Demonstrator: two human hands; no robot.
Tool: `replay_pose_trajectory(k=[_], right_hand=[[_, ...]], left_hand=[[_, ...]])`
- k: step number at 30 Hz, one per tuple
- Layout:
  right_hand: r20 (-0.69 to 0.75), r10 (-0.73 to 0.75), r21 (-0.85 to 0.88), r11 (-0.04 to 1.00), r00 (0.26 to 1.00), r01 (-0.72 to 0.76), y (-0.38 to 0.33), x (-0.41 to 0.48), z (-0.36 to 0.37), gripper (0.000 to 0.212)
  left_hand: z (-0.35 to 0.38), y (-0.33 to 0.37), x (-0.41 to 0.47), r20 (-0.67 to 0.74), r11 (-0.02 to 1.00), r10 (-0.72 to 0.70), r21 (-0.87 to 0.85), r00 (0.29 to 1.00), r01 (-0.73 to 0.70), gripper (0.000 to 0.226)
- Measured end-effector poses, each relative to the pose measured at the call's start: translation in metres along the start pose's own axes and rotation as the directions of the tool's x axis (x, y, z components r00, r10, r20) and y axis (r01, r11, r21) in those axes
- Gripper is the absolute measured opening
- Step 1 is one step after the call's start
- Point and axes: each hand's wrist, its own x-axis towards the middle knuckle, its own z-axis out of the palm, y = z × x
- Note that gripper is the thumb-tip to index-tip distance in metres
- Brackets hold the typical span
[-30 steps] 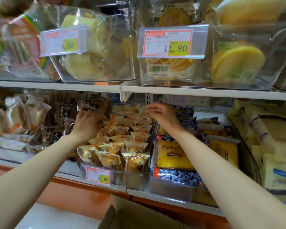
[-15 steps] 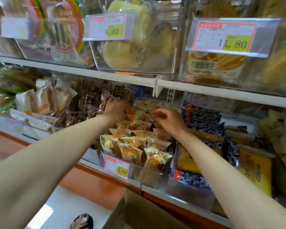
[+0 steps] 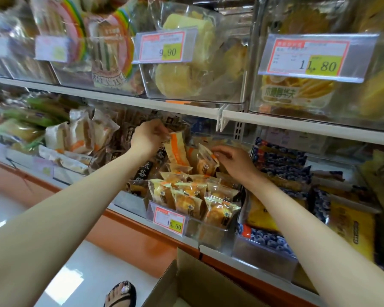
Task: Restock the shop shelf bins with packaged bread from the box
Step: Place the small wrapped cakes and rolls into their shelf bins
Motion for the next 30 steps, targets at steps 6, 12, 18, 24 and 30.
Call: replay_pose_trajectory(k=[6, 12, 18, 24, 30], right_hand=[[0.189, 0.049, 0.065, 0.996, 0.981, -0.063, -0.011, -0.01, -0.001, 0.063], [0.106, 0.034, 0.015, 0.999, 0.994, -0.036, -0.004, -0.009, 0.006, 0.053], [0.101, -0.001, -0.16, 0.987, 0.995, 0.018, -0.006, -0.007, 0.009, 0.05], [0.122, -0.001, -0.298, 0.954, 0.992, 0.037, -0.006, -0.005, 0.01, 0.041], [0.13, 0.034, -0.262, 0.965, 0.991, 0.001, -0.006, -0.005, 0.009, 0.048]], left_hand=[[0.006, 0.007, -0.003, 0.072, 0.999, -0.024, 0.024, 0.997, 0.023, 0.025], [0.016, 0.002, -0.009, 0.049, 0.992, -0.025, 0.123, 0.998, 0.019, 0.016], [0.019, 0.005, -0.009, 0.105, 0.996, 0.008, 0.082, 0.994, -0.017, 0.026], [-0.002, 0.021, 0.001, 0.034, 0.956, -0.108, -0.27, 0.994, 0.114, 0.021], [-0.027, 0.008, -0.011, -0.011, 0.878, -0.215, -0.441, 0.977, 0.188, 0.015]])
